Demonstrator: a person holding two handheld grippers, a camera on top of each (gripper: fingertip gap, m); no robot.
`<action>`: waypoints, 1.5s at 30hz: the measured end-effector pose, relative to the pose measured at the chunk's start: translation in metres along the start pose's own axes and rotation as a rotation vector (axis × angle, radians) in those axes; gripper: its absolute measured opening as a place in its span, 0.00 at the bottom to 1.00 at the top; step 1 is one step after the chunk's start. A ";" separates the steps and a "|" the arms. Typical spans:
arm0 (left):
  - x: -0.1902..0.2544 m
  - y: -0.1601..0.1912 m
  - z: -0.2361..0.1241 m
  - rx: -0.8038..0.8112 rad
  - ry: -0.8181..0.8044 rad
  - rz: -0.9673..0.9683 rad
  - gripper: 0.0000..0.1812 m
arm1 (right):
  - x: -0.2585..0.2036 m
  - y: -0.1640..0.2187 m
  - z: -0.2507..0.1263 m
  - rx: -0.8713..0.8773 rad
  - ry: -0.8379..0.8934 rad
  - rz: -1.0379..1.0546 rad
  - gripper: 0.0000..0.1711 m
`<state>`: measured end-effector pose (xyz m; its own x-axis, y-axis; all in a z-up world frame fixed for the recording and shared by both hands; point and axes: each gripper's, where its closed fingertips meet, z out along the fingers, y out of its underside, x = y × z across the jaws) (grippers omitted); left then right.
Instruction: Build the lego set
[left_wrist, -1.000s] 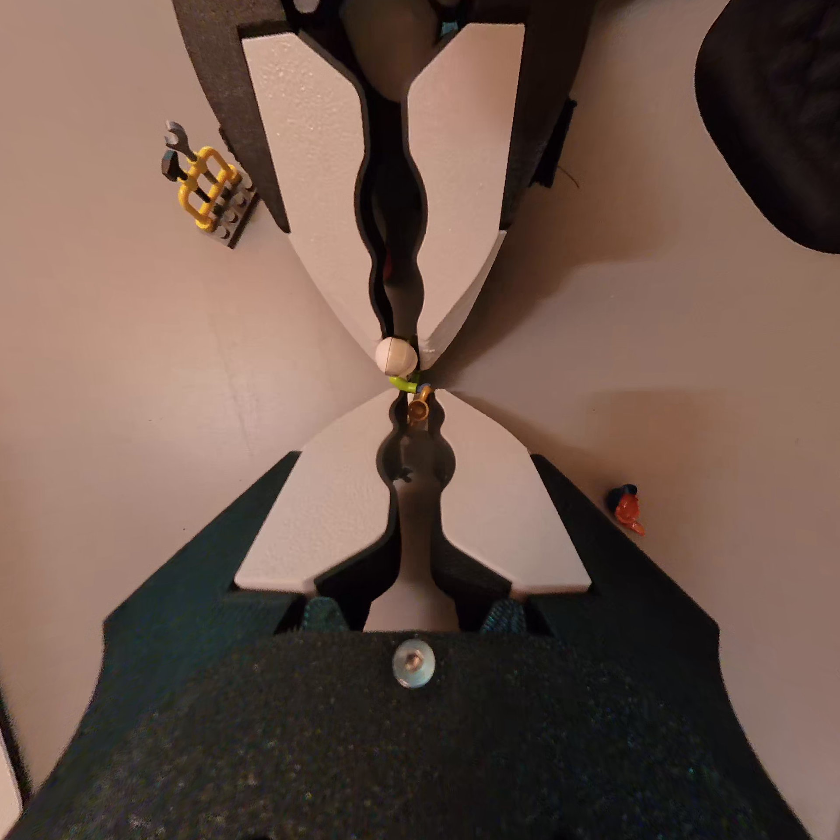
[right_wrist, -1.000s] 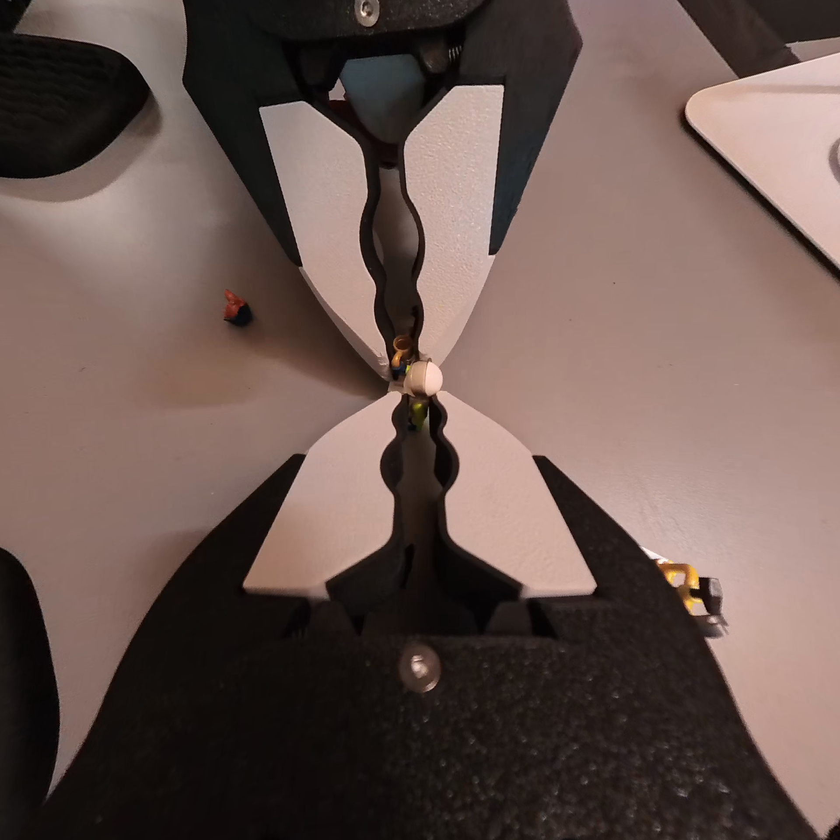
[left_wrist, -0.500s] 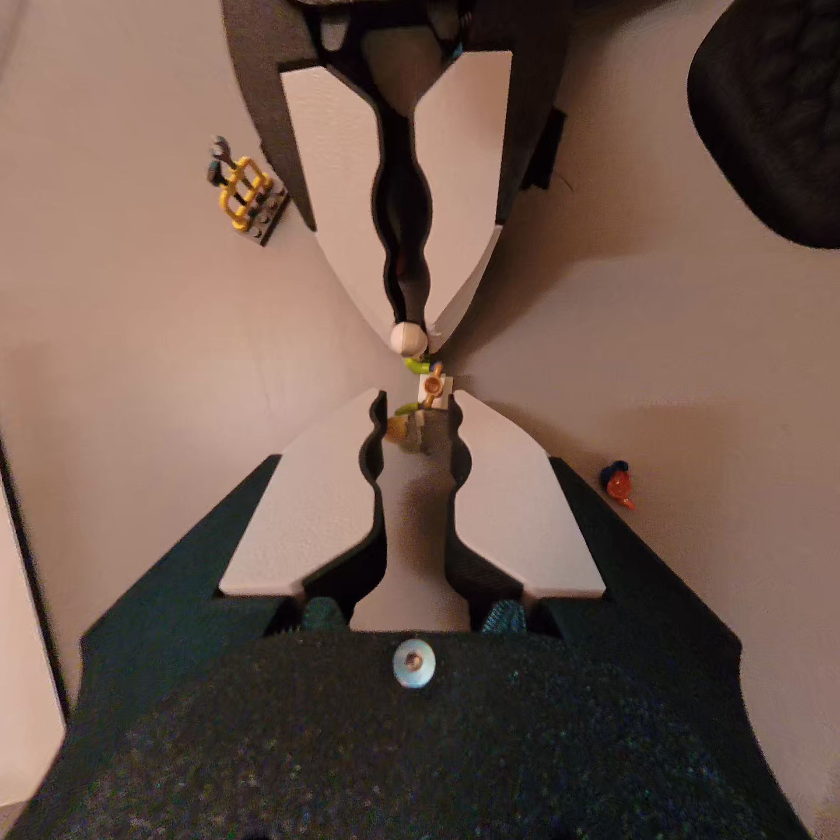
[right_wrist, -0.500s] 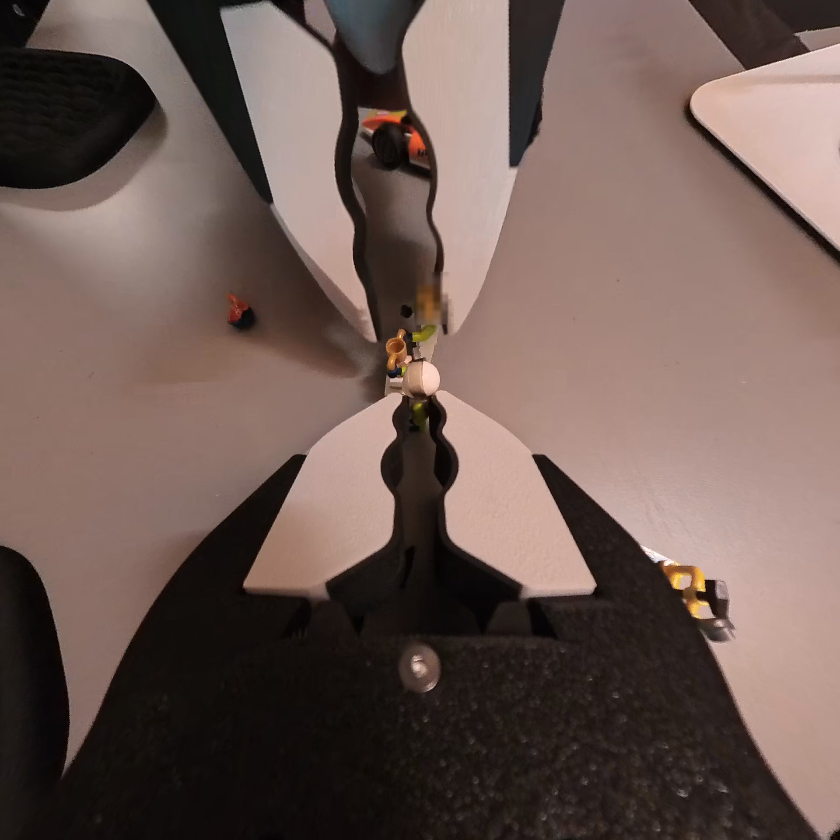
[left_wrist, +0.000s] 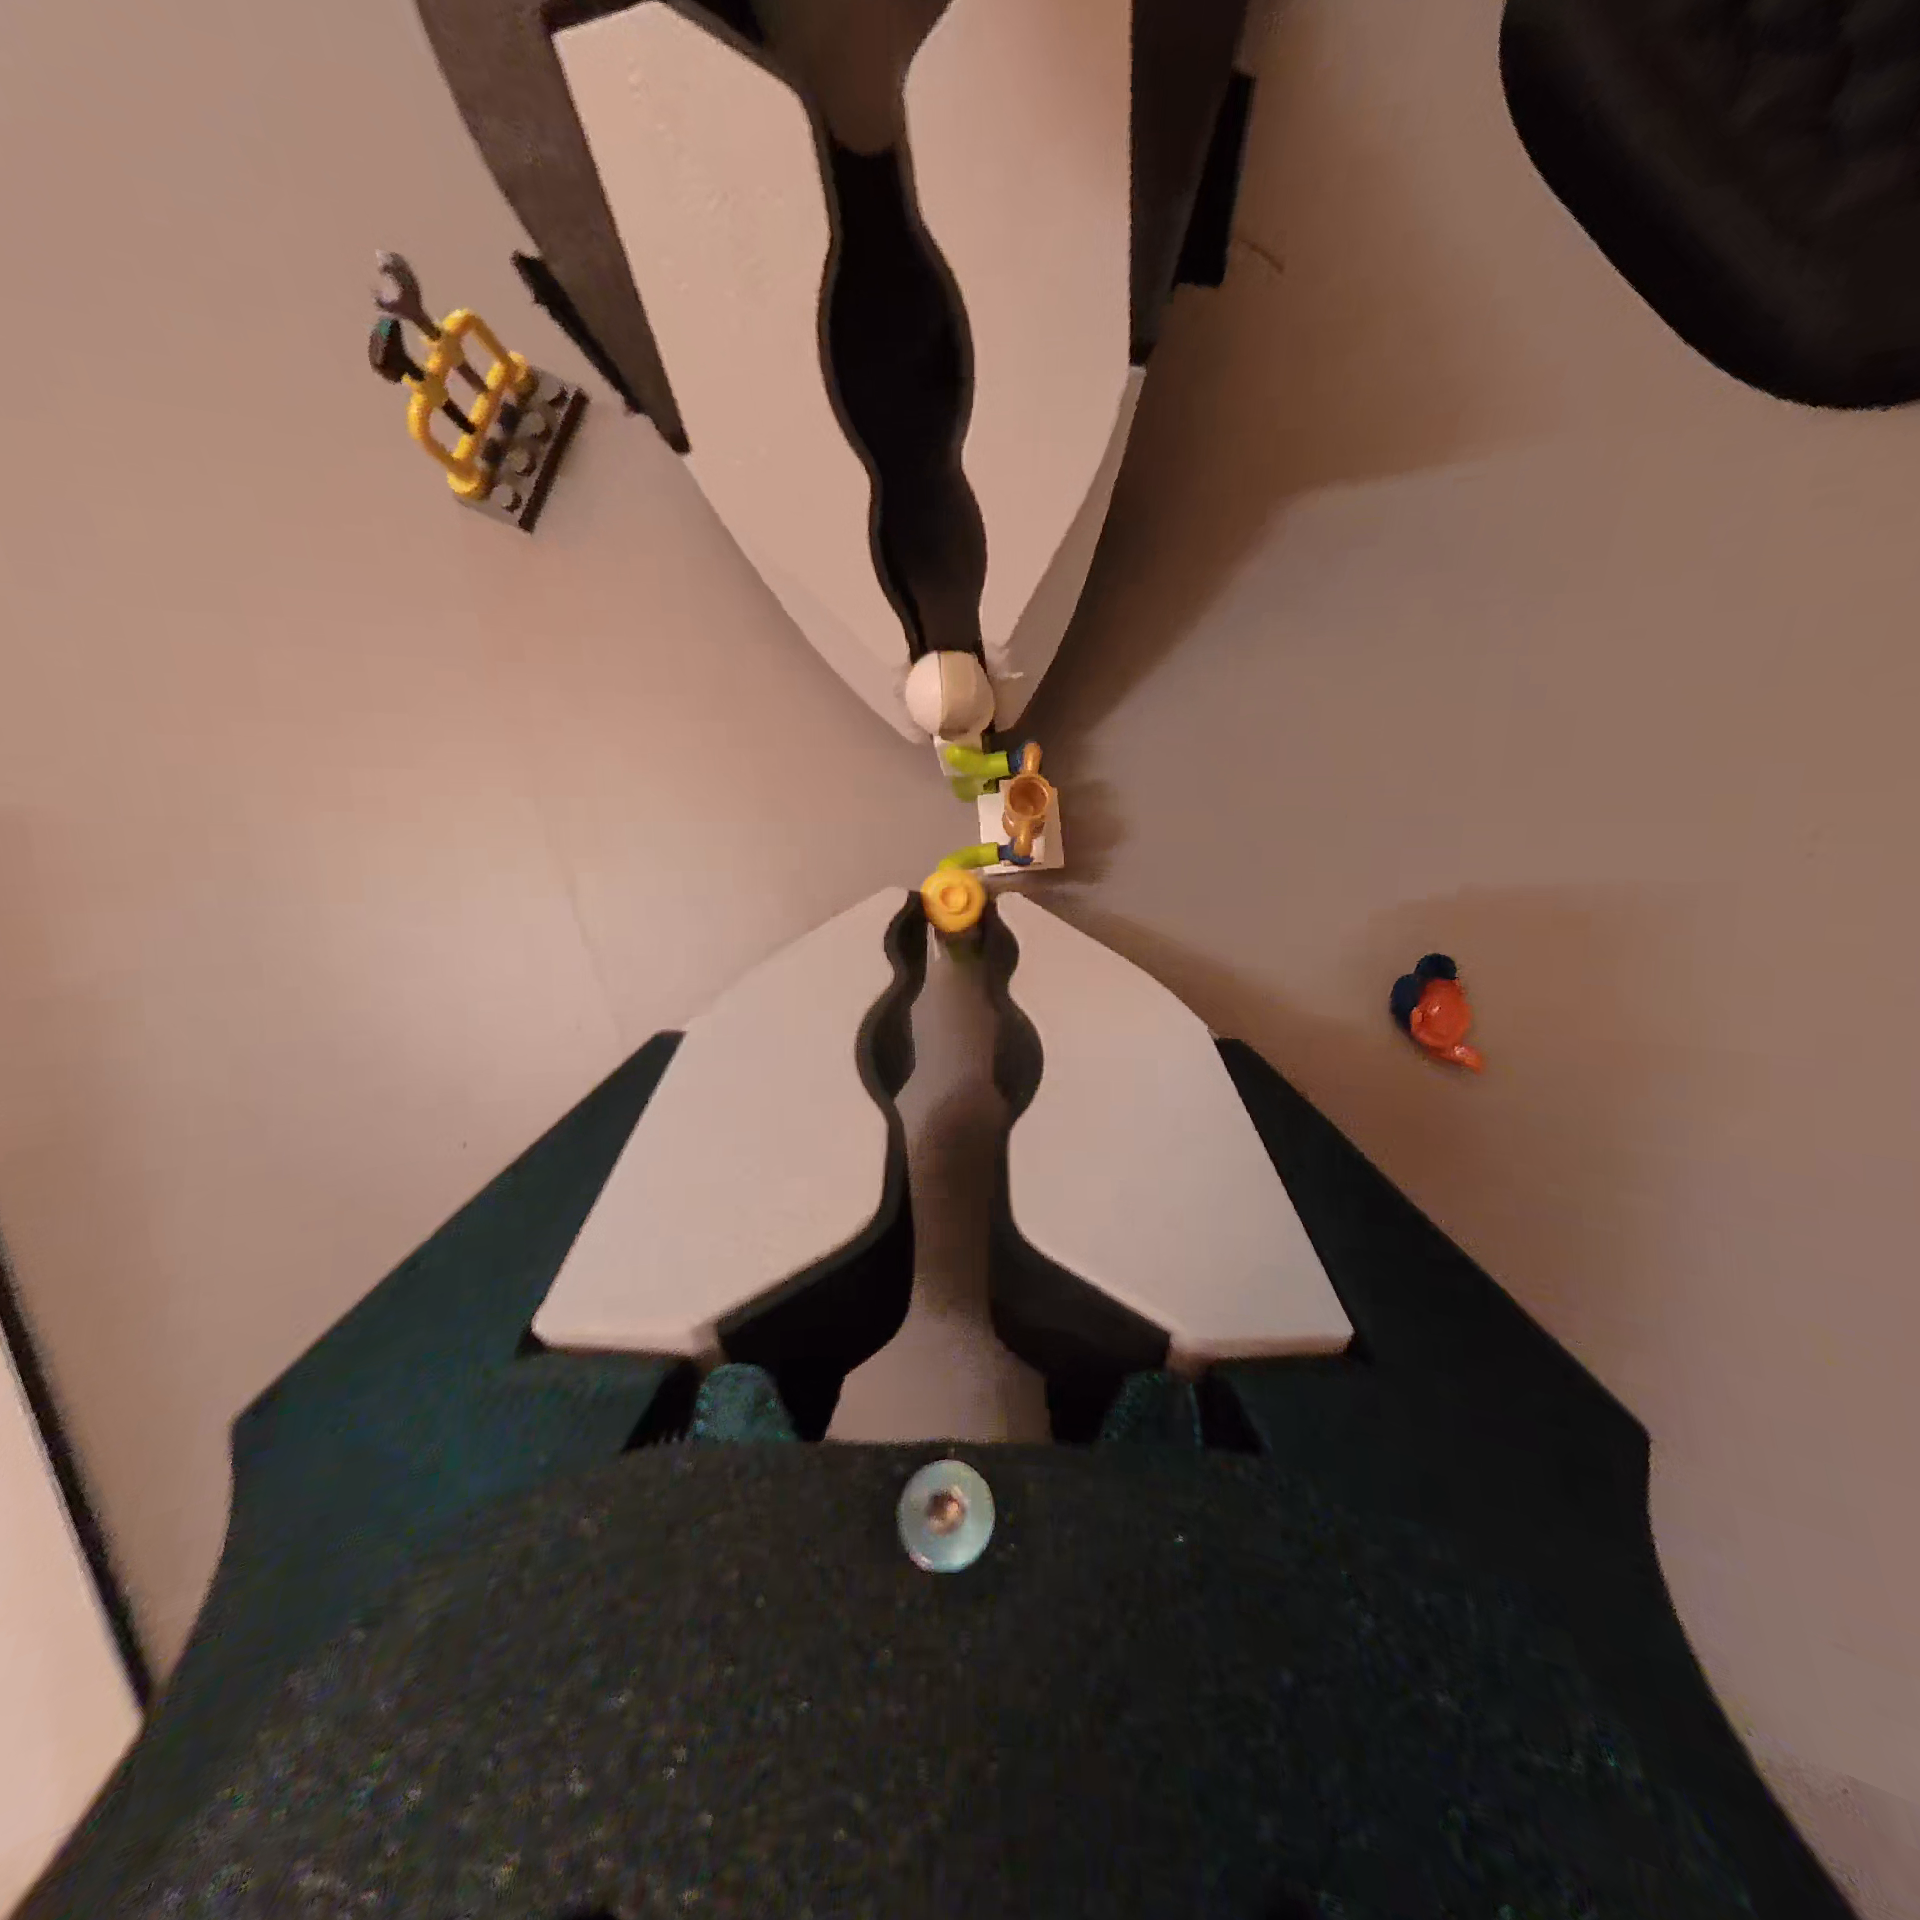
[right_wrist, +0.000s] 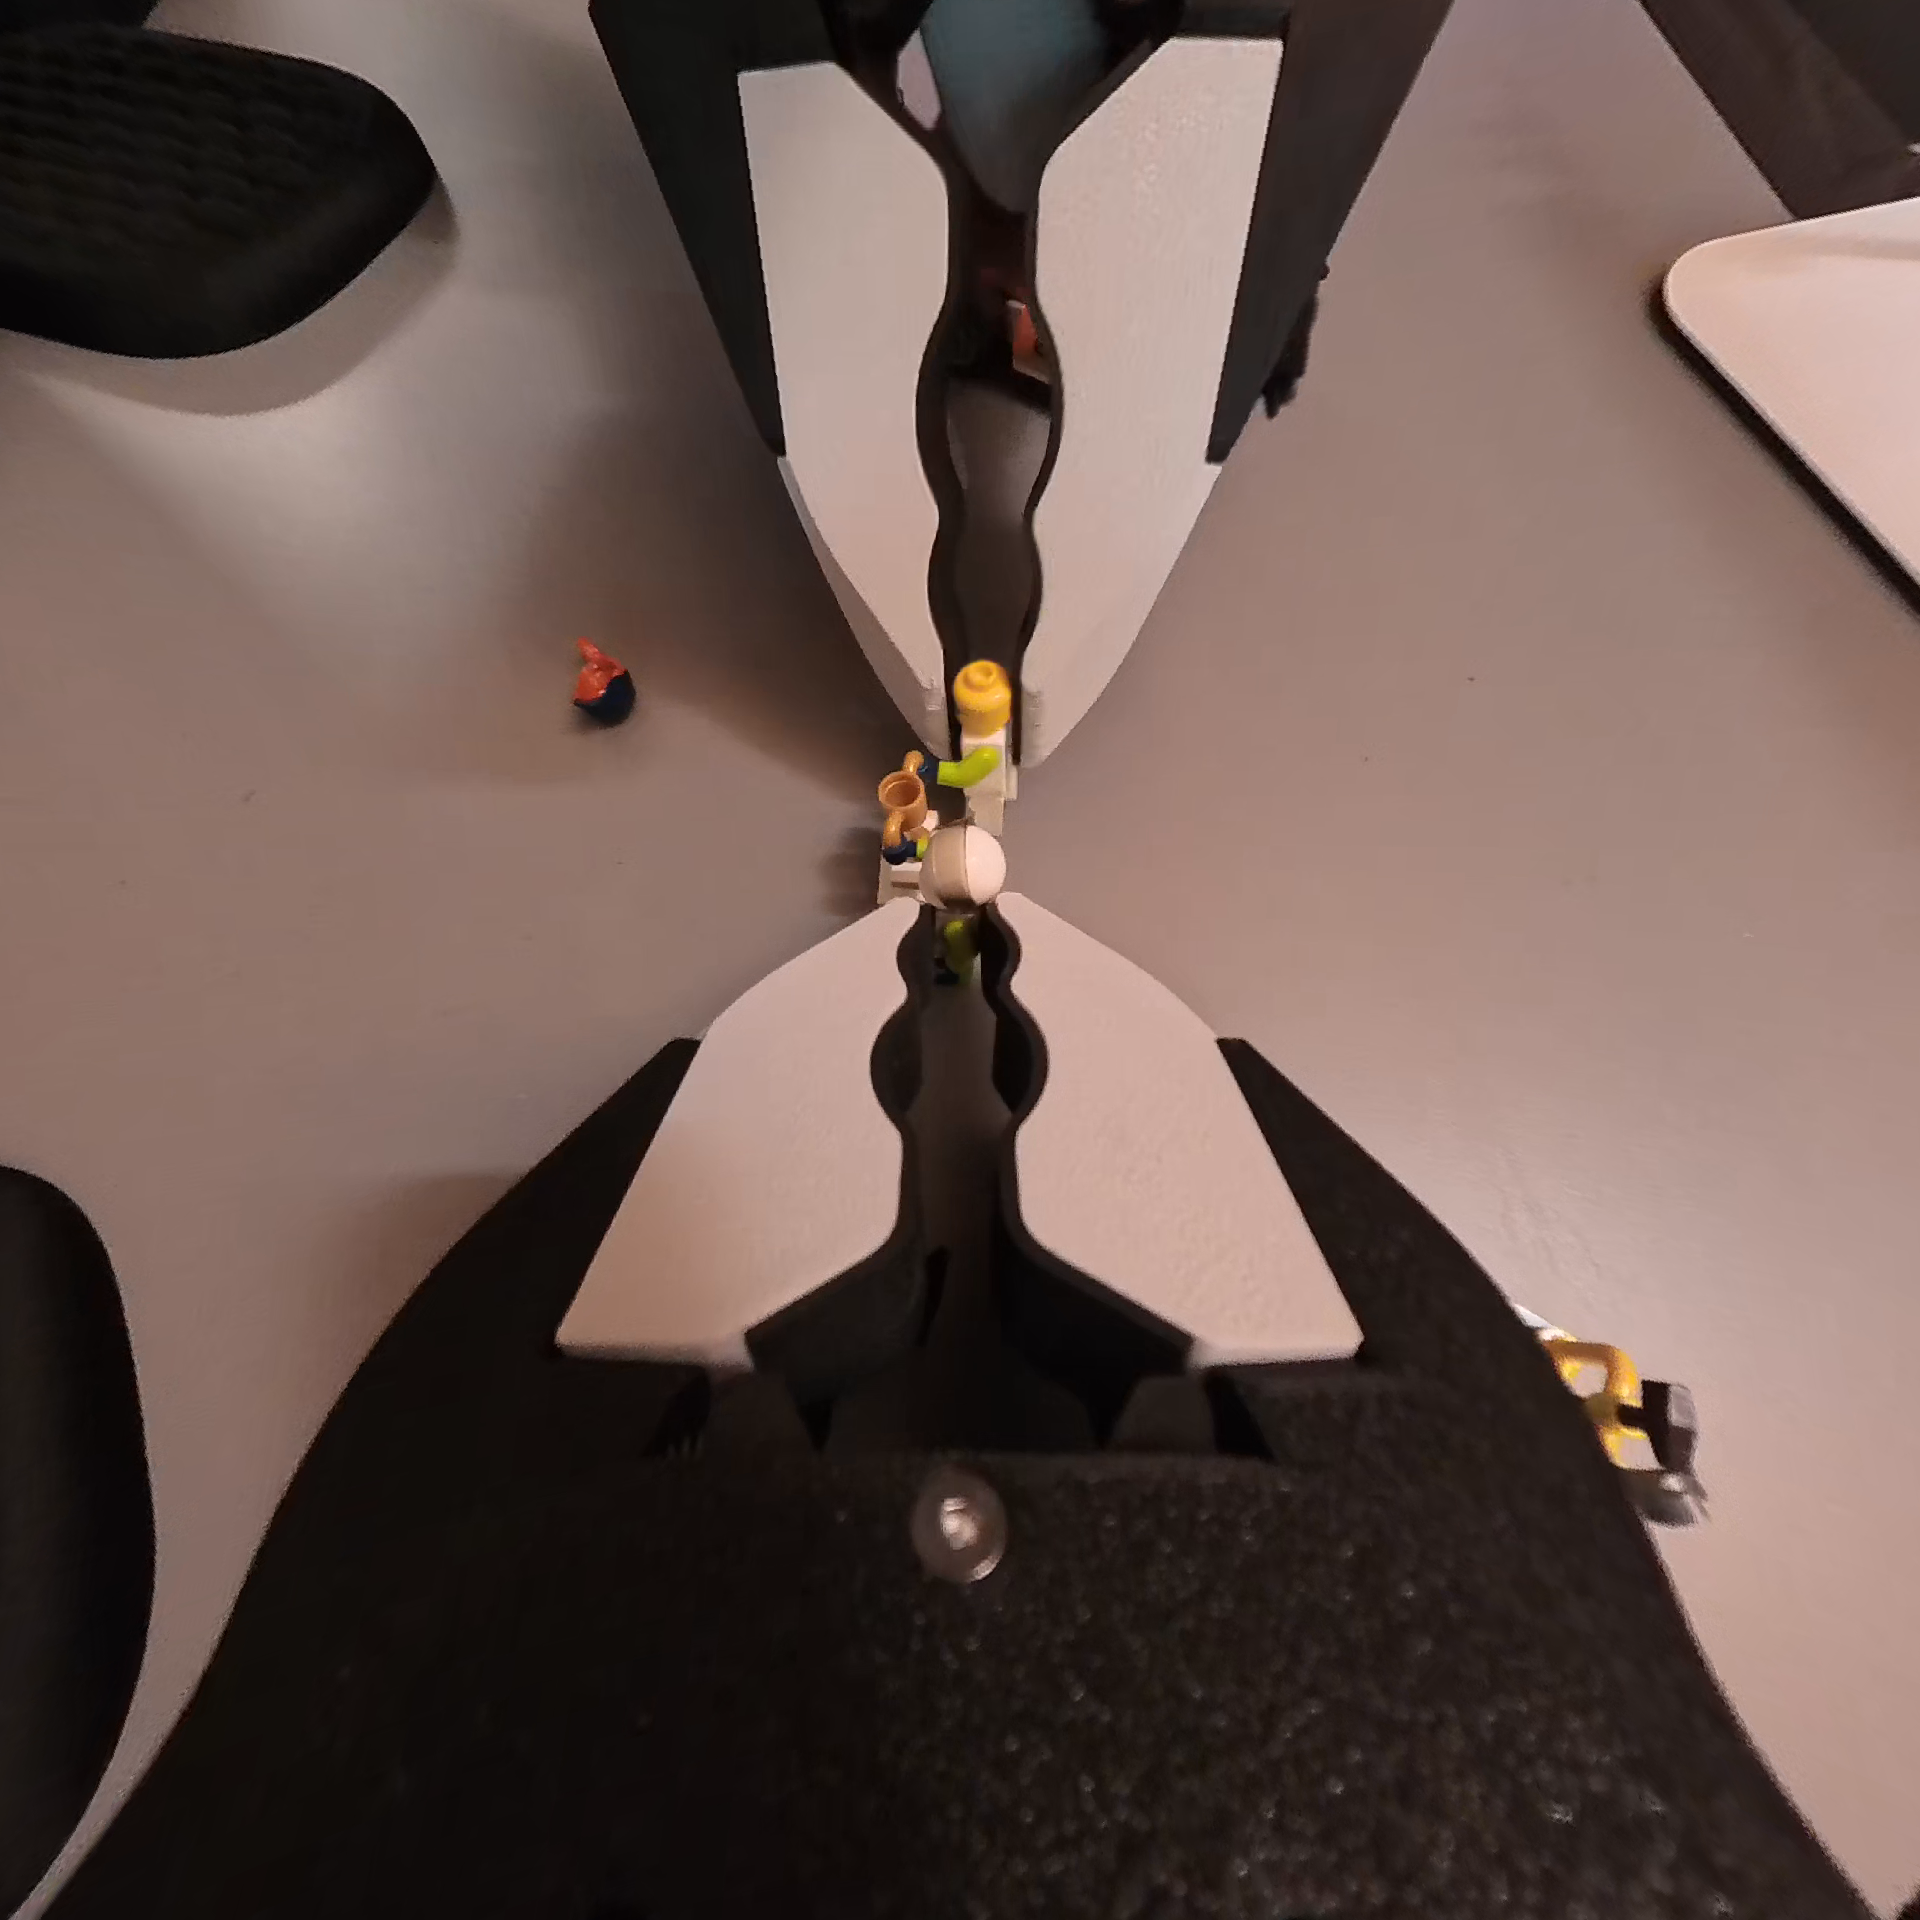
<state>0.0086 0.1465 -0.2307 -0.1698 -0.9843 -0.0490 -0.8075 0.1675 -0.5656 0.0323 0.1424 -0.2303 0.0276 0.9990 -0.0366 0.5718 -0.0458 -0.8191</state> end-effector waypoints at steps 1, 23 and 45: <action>0.001 0.000 0.000 -0.004 0.004 0.025 0.05 | -0.001 0.000 0.000 0.000 -0.004 -0.003 0.05; 0.009 0.001 0.001 -0.020 0.053 -0.048 0.06 | -0.003 0.000 0.000 -0.002 -0.019 -0.007 0.05; 0.012 0.002 0.003 0.008 0.056 -0.117 0.06 | -0.009 -0.002 0.000 0.010 -0.034 -0.050 0.05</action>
<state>0.0070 0.1345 -0.2351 -0.1062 -0.9923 0.0634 -0.8191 0.0512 -0.5714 0.0307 0.1339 -0.2283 -0.0287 0.9995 -0.0152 0.5633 0.0036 -0.8263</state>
